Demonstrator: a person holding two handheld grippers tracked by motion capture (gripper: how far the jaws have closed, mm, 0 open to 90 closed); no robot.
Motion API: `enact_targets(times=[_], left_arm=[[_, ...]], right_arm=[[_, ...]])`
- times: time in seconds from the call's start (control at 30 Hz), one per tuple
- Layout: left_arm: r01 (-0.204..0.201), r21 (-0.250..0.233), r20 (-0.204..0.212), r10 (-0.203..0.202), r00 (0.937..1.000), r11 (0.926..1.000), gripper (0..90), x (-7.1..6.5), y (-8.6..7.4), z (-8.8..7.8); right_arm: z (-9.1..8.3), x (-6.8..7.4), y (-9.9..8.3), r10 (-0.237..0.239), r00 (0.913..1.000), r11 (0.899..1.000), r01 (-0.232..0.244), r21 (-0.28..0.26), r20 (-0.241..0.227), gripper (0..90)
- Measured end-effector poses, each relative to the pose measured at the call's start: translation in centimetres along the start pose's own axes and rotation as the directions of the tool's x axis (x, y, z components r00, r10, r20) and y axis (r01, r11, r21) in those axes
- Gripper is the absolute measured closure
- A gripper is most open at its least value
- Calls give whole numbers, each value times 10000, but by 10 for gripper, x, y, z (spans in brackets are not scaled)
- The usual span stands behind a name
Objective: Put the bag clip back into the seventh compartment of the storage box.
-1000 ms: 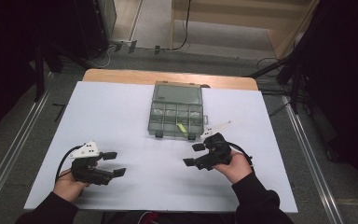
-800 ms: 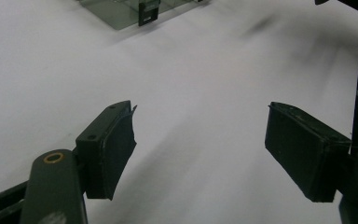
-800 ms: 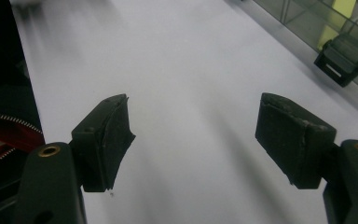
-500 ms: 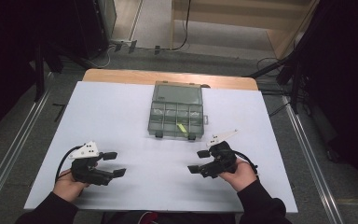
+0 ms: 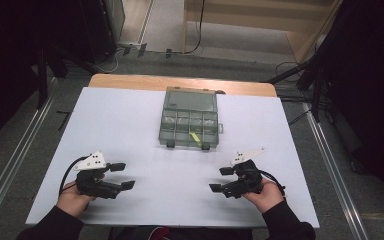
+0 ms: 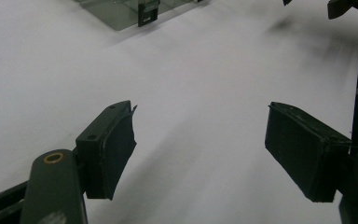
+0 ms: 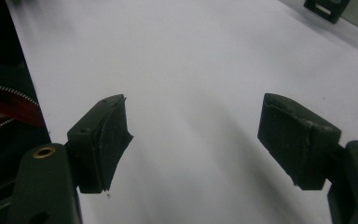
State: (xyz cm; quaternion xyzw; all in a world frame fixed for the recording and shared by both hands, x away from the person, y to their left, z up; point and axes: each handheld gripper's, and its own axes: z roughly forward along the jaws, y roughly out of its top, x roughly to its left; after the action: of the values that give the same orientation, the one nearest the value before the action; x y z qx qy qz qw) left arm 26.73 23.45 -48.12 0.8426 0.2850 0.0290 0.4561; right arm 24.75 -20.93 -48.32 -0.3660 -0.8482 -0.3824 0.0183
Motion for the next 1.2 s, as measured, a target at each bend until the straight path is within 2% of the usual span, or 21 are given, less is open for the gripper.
enact_targets(times=[0.57,0.83,1.2], left_arm=[[-23,-32,-85,23,10000,10000,234,1,-1,-2],[3,-11,-144,-3,9999,10000,234,2,-2,-4],[-11,20,-164,11,9999,10000,234,2,-2,-4]], right_arm=[[-18,-11,-27,519,9976,9985,-510,-198,465,247],[-19,-16,-31,597,9962,9981,-588,-168,635,247],[-16,-16,-30,559,9964,9984,-550,-153,641,245]])
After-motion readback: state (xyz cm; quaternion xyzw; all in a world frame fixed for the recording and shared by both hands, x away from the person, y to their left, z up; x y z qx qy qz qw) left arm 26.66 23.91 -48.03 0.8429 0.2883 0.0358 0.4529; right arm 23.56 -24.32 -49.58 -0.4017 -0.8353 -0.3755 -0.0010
